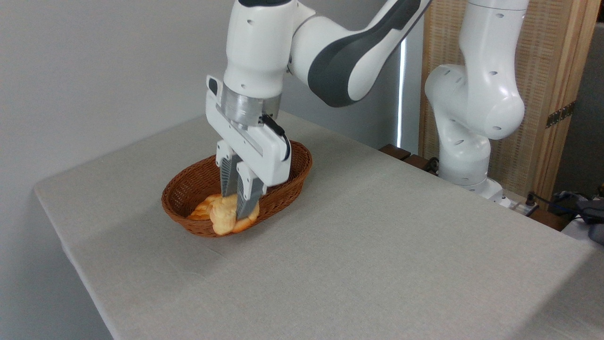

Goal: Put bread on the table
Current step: 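Lift the bun out of the basket and carry it beside the basket, then lower the bun onto the table and open the gripper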

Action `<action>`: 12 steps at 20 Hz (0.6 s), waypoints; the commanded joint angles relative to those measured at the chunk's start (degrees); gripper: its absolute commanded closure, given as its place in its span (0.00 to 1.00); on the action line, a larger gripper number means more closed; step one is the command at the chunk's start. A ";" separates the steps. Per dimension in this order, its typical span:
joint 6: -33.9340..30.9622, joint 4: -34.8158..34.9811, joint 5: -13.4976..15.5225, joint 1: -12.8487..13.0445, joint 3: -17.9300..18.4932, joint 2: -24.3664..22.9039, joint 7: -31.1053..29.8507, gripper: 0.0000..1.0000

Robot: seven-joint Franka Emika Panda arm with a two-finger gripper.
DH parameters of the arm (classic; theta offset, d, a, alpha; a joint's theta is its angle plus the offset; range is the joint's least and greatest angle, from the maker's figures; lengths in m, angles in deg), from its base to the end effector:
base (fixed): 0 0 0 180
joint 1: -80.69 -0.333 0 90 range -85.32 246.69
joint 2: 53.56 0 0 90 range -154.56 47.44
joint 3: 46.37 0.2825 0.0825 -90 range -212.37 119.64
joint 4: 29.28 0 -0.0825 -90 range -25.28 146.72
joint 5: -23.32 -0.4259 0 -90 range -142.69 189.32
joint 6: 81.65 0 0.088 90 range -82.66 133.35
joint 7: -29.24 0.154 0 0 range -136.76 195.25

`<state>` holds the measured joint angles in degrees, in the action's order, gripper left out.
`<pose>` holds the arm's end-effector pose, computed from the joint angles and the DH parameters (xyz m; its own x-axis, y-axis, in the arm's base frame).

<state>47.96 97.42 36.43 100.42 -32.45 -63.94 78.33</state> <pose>0.5662 -0.0720 0.3803 0.6401 -0.6992 0.3183 -0.7391 -0.6736 0.0065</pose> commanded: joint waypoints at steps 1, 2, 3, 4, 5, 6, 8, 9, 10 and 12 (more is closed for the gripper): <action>0.90 -0.23 -7.03 0.31 1.98 0.44 5.57 0.63; 0.82 -0.23 -8.88 0.39 3.03 0.44 6.98 0.62; 0.81 -0.23 -9.94 0.39 3.31 0.44 8.82 0.57; 0.81 -0.23 -10.21 0.39 3.31 0.44 10.92 0.57; 0.90 -0.23 -10.21 0.39 3.40 0.53 13.03 0.55; 0.90 -0.23 -10.22 0.39 3.48 0.53 15.49 0.53; 0.90 -0.23 -10.30 0.39 5.23 0.53 20.85 0.40; 0.90 -0.23 -10.30 0.39 5.94 0.53 23.92 0.35; 0.90 -0.23 -10.30 0.39 6.55 0.53 26.82 0.28; 0.90 -0.23 -10.30 0.39 7.88 0.53 30.35 0.26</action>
<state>48.02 97.41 26.99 100.38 -26.79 -63.37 102.86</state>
